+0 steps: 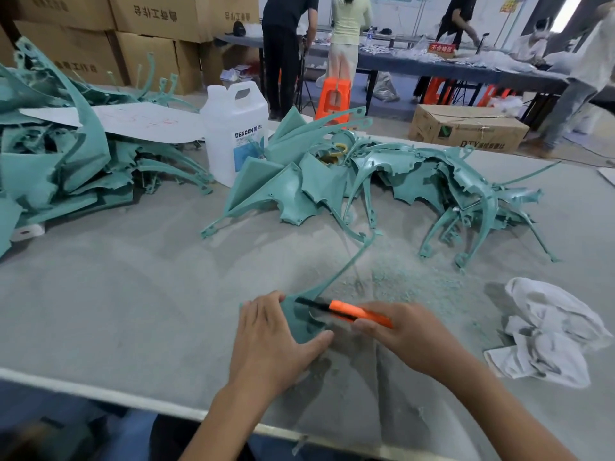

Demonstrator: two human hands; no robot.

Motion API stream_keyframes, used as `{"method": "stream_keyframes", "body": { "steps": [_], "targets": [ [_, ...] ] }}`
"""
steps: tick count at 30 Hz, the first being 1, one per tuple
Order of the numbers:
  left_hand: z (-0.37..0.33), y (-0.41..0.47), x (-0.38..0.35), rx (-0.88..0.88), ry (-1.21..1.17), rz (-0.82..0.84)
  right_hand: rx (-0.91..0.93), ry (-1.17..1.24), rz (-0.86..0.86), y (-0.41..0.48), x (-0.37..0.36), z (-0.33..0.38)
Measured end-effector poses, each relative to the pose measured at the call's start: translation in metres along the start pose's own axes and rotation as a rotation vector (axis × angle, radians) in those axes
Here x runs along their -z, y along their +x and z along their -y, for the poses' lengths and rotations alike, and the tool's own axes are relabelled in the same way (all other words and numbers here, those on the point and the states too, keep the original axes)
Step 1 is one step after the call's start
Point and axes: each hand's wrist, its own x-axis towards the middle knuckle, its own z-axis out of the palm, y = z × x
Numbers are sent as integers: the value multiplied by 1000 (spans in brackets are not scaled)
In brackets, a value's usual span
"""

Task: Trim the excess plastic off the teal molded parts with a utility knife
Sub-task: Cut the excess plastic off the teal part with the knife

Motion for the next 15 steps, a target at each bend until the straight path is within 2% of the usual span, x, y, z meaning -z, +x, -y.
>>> {"method": "stream_keyframes", "body": {
  "steps": [2,6,9,15],
  "targets": [
    [0,0,0,4,-4,8,3,-60,-83,-5,-10,1],
    [1,0,0,13,-22,40,46,27,-29,-10,-15,3],
    [4,6,2,-16,-31,82,13,-73,-107,-10,-14,-3],
    [14,34,20,-91,-96,298,-36,86,-114,-19,-18,-11]
  ]
}}
